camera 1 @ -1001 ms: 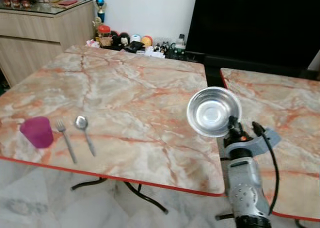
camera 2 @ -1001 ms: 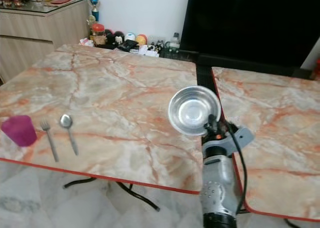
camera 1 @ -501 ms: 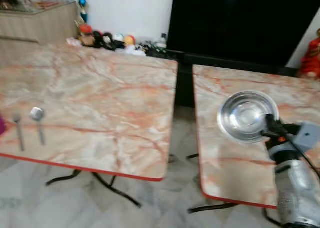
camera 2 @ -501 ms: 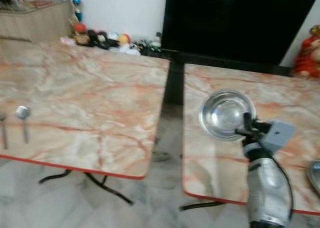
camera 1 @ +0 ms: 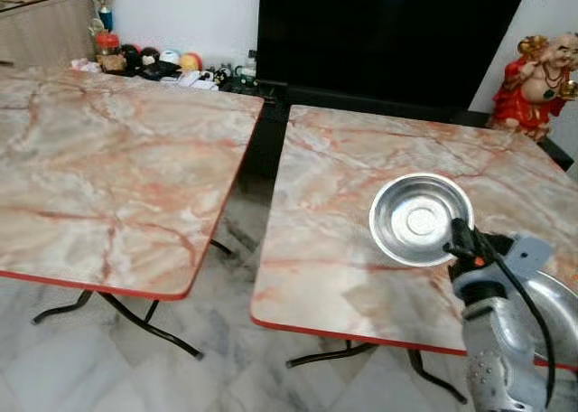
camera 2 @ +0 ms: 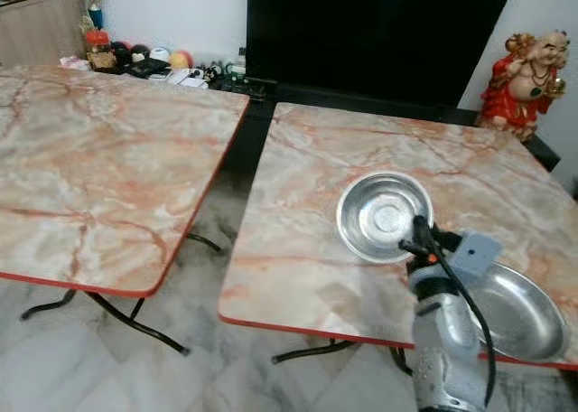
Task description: Setting the table
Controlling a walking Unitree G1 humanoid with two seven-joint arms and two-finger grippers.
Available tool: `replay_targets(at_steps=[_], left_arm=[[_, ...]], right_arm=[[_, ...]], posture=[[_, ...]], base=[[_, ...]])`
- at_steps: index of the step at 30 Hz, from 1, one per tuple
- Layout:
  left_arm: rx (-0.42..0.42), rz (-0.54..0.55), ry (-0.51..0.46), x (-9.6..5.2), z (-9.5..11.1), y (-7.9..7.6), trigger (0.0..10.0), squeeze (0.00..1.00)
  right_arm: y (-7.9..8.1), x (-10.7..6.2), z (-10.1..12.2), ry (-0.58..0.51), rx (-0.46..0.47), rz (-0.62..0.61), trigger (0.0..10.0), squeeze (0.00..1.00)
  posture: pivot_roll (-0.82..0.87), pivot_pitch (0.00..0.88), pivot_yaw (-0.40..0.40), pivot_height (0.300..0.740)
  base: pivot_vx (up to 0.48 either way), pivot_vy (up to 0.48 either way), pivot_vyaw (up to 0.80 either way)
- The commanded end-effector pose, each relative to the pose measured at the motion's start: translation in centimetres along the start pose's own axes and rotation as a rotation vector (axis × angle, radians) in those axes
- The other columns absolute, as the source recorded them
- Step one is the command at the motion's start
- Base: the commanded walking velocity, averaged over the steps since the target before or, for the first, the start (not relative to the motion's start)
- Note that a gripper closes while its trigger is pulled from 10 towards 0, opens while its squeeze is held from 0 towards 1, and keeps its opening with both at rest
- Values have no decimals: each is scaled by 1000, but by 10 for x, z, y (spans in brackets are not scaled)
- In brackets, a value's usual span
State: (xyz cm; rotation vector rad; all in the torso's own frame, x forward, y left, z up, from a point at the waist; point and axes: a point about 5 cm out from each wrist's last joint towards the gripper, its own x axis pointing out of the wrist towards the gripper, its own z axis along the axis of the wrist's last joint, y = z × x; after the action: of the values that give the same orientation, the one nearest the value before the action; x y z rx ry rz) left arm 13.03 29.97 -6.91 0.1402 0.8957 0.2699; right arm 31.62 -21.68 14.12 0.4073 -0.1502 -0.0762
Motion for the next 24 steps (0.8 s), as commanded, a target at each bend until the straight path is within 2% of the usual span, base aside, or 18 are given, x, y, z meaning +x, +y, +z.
replay_targets(at_steps=[1,8,15,19,22,24], left_arm=[[7,-23,7,0,-1,-6,10000,0],[9,-24,-14,3,8,-8,10000,0],[7,-22,-11,3,6,-11,10000,0],[7,-22,1,2,2,-11,10000,0],[7,-22,4,2,1,-11,10000,0],[8,-23,3,2,2,-10,10000,0]], right_arm=[[-8,-1,9,-51,20,-48,10000,0],[-2,0,14,-87,47,-60,10000,0],[-8,-10,18,-96,100,-141,10000,0],[-1,-13,27,-85,136,-121,10000,0],[-2,-14,28,-18,57,-128,10000,0],[-1,-10,34,13,82,-138,10000,0]], posture=[[109,19,-16,740],[102,13,-18,740],[97,19,-26,740],[87,22,-29,740],[87,23,-30,740],[82,26,-27,740]], base=[[0,-472,0],[0,-461,0],[0,0,0],[0,0,0],[0,0,0],[0,0,0]])
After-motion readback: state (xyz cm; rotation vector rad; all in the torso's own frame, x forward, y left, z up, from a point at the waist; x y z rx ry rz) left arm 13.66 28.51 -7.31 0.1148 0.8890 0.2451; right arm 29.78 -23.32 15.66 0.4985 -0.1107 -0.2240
